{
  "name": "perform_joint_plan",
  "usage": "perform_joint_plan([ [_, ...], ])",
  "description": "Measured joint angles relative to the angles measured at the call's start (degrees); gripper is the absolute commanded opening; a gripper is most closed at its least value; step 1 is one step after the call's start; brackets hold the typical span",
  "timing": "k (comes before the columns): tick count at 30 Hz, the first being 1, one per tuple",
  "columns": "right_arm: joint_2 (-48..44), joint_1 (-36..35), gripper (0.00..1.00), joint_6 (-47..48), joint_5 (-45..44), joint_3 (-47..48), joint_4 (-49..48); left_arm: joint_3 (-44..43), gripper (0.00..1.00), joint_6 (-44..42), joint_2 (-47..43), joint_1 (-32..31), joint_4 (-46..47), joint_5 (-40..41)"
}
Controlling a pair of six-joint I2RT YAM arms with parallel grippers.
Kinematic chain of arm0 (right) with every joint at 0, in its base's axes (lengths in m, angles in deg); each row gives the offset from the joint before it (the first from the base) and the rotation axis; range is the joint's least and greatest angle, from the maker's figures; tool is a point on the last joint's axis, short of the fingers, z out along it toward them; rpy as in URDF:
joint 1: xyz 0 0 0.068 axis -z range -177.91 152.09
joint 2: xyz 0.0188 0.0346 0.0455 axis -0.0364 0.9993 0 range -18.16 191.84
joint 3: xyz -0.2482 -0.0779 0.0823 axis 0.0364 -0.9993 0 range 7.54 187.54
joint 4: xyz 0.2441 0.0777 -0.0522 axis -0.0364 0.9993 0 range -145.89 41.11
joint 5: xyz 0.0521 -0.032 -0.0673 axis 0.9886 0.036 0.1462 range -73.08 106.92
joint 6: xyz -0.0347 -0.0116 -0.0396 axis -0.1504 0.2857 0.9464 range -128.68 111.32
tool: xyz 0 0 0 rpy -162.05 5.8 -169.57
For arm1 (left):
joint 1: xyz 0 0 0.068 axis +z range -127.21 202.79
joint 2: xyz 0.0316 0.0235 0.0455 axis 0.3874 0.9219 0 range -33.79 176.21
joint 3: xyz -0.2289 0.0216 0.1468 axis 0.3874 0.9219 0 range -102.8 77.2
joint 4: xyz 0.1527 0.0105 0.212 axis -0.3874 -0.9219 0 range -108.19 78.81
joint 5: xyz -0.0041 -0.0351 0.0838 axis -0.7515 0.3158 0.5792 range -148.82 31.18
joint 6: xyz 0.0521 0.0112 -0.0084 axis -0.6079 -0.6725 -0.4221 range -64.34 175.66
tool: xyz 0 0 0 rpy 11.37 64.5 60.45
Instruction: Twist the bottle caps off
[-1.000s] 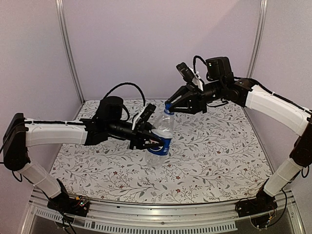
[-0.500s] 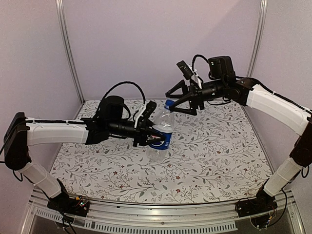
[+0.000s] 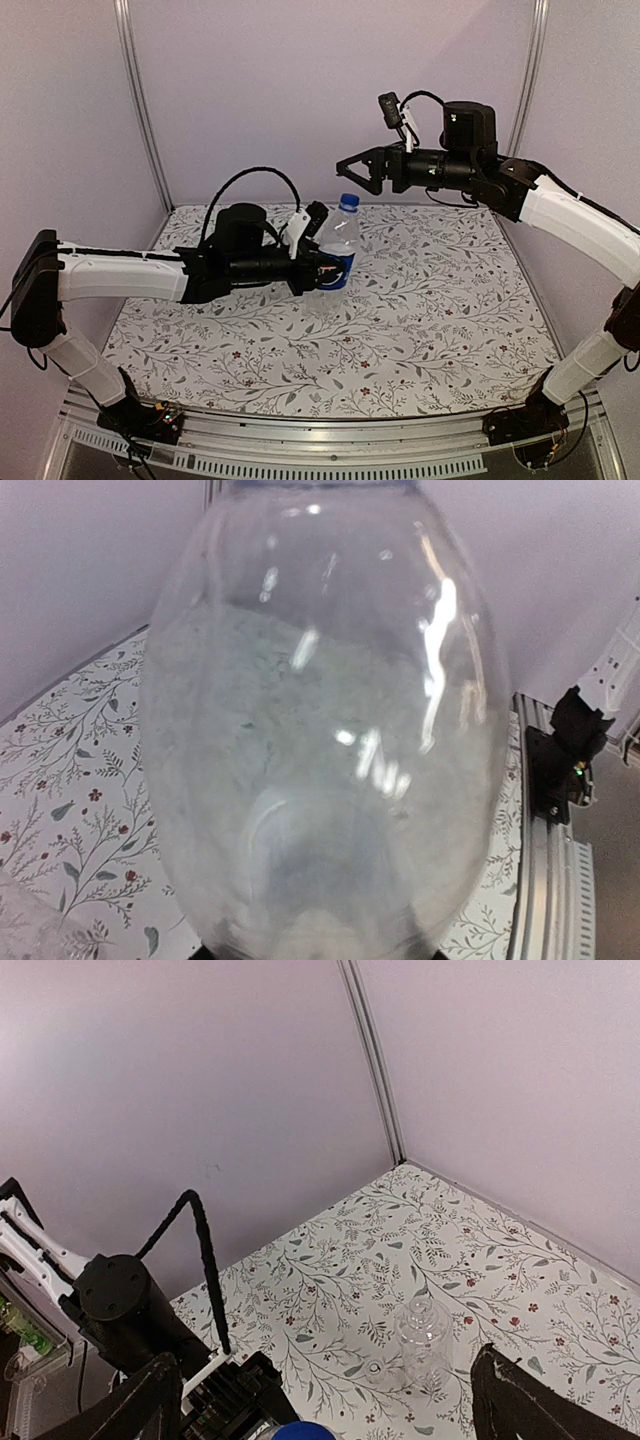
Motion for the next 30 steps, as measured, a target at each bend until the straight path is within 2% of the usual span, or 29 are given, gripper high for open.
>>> perform_joint_plan([
  [4,0.8,-1.2,0.99,-3.1,-5.2,1.0,0.2,-0.5,0.31,0.0,0.2,-1.0,0.0,5.2],
  [10,3.5,-1.9,0.95,-6.3,-8.0,1.2,0.3,-1.4,0.32,0.5,0.3,-1.0,0.0,10.0],
  [30,6.8,-3.1,0.6,-7.5,-6.0,1.7,2.8,-2.0,0.32,1.0,1.3,-1.1,-1.0,14.3],
])
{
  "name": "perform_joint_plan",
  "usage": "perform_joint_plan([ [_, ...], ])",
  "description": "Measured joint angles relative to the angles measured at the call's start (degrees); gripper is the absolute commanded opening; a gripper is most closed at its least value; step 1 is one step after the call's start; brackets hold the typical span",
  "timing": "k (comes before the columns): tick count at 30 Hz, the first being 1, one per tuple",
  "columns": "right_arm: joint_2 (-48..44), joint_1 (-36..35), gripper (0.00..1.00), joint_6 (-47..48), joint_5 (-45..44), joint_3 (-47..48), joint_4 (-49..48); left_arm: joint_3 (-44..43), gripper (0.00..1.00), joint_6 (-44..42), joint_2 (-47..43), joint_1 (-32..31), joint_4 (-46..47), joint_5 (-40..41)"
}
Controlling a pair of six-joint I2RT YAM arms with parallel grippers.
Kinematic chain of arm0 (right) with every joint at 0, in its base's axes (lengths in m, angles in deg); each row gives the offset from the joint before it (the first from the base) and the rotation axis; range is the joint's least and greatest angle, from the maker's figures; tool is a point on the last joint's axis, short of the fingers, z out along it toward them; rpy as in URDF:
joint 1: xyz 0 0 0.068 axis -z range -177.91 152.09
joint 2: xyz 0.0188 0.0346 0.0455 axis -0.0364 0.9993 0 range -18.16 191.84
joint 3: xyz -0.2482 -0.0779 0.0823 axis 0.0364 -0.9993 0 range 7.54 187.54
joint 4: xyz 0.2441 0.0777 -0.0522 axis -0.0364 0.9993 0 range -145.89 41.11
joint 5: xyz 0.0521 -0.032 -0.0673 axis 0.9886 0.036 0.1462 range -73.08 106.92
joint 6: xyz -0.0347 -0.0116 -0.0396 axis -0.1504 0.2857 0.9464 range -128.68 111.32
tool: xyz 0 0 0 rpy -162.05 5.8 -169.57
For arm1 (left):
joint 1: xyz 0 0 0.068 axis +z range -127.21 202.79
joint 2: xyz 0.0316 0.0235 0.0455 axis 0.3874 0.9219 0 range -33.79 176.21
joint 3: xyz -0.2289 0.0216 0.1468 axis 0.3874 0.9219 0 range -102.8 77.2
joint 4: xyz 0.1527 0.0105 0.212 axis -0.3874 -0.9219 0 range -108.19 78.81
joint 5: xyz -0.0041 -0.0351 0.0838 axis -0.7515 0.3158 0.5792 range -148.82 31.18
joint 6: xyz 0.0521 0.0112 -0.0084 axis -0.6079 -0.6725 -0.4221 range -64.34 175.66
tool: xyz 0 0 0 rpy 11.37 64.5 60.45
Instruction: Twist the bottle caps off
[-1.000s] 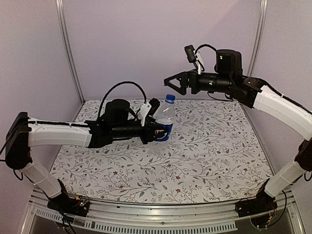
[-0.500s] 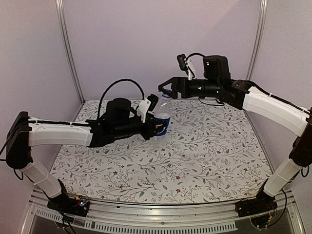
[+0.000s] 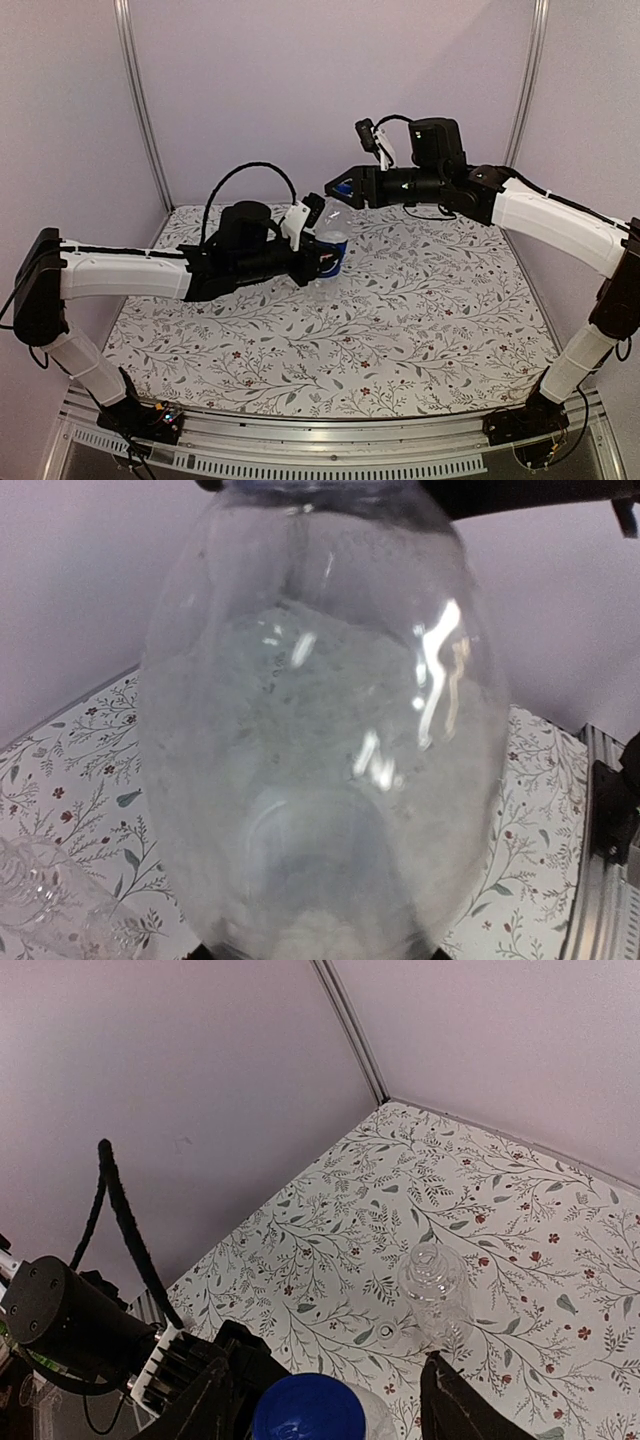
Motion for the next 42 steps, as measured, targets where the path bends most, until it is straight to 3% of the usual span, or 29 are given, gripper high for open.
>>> perform_joint_plan([
  [11,0.2,0.0,0.63,0.2,0.8,0.0,0.0,-0.1,0.32,0.0,0.0,0.0,-0.3,0.4],
  [17,0.2,0.0,0.59,0.6,0.7,0.0,-0.1,-0.1,0.32,0.0,0.0,0.0,-0.5,0.4],
  [24,0.2,0.0,0.48,1.2,0.8,0.0,-0.1,-0.1,0.32,0.0,0.0,0.0,-0.9,0.4],
  [37,0.1,0.0,0.15,2.0,1.7,0.0,-0.2,-0.1,0.32,0.0,0.0,0.0,-1.2,0.6],
  [42,-0.1,1.3,0.14,5.3,7.3,-0.1,-0.8,0.0,0.32,-1.4,-0.3,0.1,-0.7,-2.4],
])
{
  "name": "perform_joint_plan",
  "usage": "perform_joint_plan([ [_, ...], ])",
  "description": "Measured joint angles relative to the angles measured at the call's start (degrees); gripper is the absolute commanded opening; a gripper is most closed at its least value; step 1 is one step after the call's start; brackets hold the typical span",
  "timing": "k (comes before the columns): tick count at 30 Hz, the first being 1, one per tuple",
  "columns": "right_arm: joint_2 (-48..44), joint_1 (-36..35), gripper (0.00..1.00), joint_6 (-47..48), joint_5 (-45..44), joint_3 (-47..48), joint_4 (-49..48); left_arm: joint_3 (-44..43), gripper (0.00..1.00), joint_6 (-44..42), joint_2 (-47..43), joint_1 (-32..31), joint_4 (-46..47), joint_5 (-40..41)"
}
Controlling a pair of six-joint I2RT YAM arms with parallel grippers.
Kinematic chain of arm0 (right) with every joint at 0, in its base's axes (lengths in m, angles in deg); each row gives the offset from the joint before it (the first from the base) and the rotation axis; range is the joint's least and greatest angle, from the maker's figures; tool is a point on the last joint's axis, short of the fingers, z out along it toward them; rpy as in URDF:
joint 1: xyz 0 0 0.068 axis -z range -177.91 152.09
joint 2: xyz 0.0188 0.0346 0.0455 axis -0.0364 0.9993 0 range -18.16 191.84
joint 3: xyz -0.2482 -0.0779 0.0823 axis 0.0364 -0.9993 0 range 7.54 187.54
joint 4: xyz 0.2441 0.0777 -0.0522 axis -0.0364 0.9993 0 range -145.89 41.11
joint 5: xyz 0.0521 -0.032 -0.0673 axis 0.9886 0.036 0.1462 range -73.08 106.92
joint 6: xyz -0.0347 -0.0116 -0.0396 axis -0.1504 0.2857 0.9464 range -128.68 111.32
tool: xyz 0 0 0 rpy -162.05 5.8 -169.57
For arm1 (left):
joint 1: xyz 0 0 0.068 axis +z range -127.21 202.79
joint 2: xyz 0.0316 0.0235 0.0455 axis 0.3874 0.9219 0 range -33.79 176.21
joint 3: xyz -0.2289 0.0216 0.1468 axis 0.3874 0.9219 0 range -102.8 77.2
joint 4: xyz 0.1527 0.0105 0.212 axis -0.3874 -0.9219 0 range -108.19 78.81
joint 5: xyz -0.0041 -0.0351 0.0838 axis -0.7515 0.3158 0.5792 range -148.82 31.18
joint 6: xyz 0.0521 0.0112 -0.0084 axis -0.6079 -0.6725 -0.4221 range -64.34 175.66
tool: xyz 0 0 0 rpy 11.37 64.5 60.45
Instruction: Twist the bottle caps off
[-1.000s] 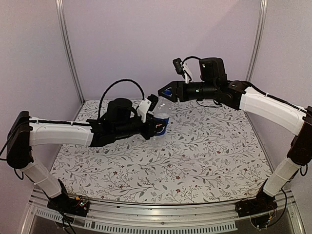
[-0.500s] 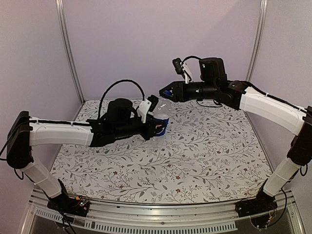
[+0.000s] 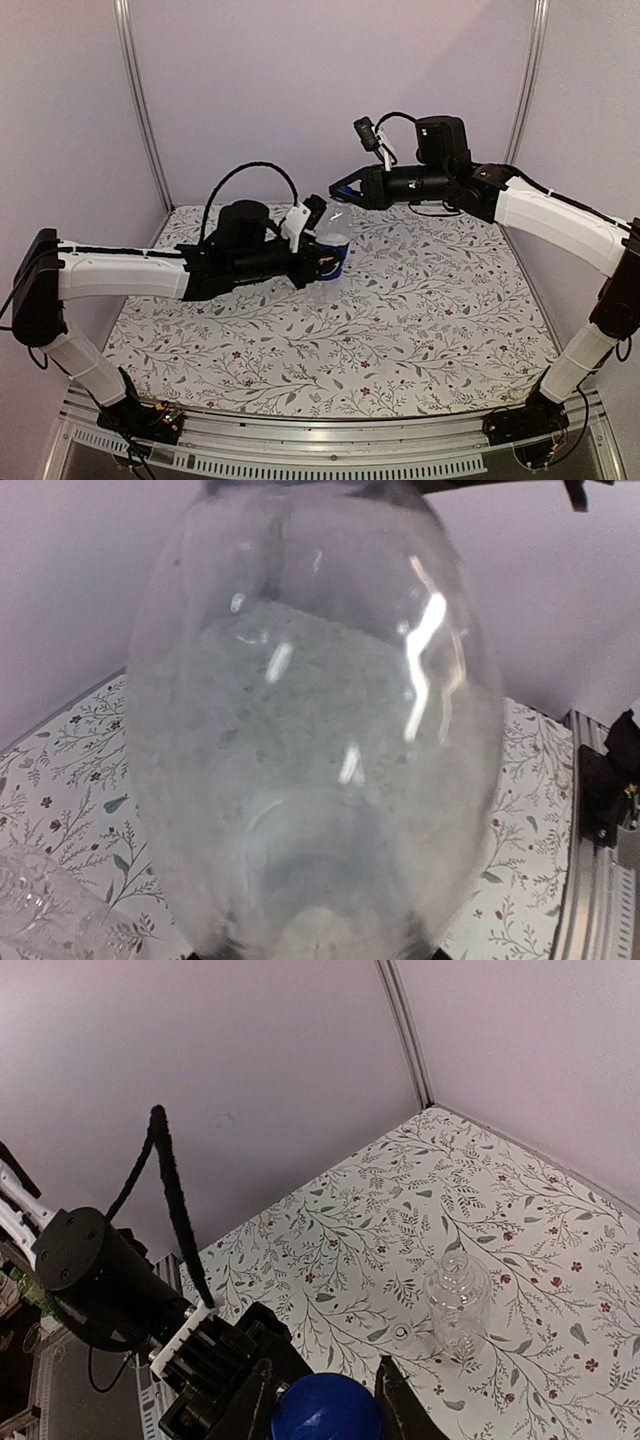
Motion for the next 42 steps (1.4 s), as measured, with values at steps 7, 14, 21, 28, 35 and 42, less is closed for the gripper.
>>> perform_joint_plan([
  [7,-3.0,3.5,0.14,11.0,22.8,-2.0,-0.2,1.4,0.32,-1.1,-2.1,3.7,1.9,-24.2],
  [14,-3.2,4.9,0.14,16.3,41.1,-2.7,-0.1,1.1,0.29,0.0,-2.0,4.5,2.3,-43.6],
  [21,-3.2,6.2,0.13,17.5,48.6,-2.6,-0.7,-0.4,0.28,0.5,0.2,4.7,0.9,-53.3],
  [28,-3.2,7.3,0.14,17.2,49.4,-2.6,-1.8,-0.4,0.29,0.5,0.4,4.8,0.7,-55.8],
  [35,-3.6,8.8,0.15,14.0,38.8,-3.2,-3.0,0.9,0.3,0.3,-0.6,5.5,0.7,-50.6],
  [42,-8.7,11.1,0.16,11.4,20.4,-11.0,-4.0,8.0,0.31,1.0,-9.1,7.9,1.4,-40.1],
])
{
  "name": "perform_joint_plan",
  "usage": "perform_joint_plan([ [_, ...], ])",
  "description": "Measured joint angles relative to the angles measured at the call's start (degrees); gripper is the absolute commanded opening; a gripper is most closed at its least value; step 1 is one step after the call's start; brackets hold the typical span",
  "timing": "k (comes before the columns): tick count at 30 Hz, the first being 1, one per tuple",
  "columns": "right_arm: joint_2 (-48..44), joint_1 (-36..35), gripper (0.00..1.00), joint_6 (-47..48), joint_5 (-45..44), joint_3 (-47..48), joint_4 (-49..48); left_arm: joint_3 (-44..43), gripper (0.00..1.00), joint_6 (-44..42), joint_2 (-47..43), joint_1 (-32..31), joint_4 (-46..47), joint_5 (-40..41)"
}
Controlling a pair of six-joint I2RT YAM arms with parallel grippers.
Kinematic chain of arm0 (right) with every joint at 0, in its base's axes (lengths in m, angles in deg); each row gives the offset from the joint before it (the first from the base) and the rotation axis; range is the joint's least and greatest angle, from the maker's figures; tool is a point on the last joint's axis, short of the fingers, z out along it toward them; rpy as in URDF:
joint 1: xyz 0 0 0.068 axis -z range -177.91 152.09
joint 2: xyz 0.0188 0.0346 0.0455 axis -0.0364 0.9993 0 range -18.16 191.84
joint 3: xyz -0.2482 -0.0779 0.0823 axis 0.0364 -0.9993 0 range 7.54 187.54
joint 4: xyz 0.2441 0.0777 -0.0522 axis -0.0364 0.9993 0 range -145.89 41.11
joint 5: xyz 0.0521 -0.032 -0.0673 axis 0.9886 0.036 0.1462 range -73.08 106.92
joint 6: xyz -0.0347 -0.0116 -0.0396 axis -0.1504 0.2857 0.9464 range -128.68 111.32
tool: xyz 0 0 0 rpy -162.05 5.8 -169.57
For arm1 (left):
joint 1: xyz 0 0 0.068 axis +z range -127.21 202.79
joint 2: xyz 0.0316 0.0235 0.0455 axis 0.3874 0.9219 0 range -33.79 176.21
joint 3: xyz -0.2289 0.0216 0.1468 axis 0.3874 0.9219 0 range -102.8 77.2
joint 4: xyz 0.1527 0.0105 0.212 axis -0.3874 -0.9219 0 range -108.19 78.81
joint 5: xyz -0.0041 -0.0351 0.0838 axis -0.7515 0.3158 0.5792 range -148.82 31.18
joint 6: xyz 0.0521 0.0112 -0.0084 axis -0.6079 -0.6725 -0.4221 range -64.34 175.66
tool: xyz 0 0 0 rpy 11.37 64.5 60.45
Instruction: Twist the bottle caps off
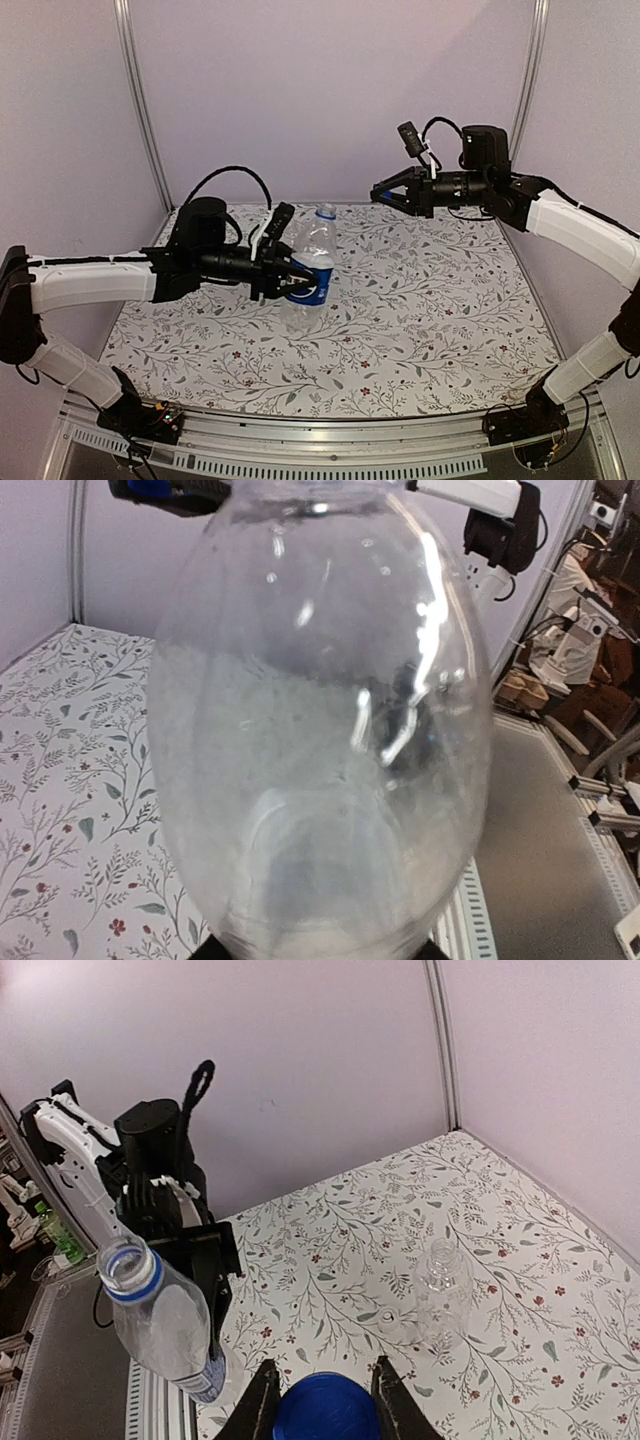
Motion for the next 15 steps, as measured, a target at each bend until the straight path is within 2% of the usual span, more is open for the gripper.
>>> perform_joint_plan([
  [9,-2.3,-0.3,0.17,-1.3,-14.5,-16.8,-7.4,0.9,0.33,1.4,-9.2,3.9,-0.3,17.7],
  [15,4.9,-3.7,0.18,-1.3,-20.3,-19.6,-11.8,0.9,0.33,2.6,-10.6,5.6,-0.6,24.4],
])
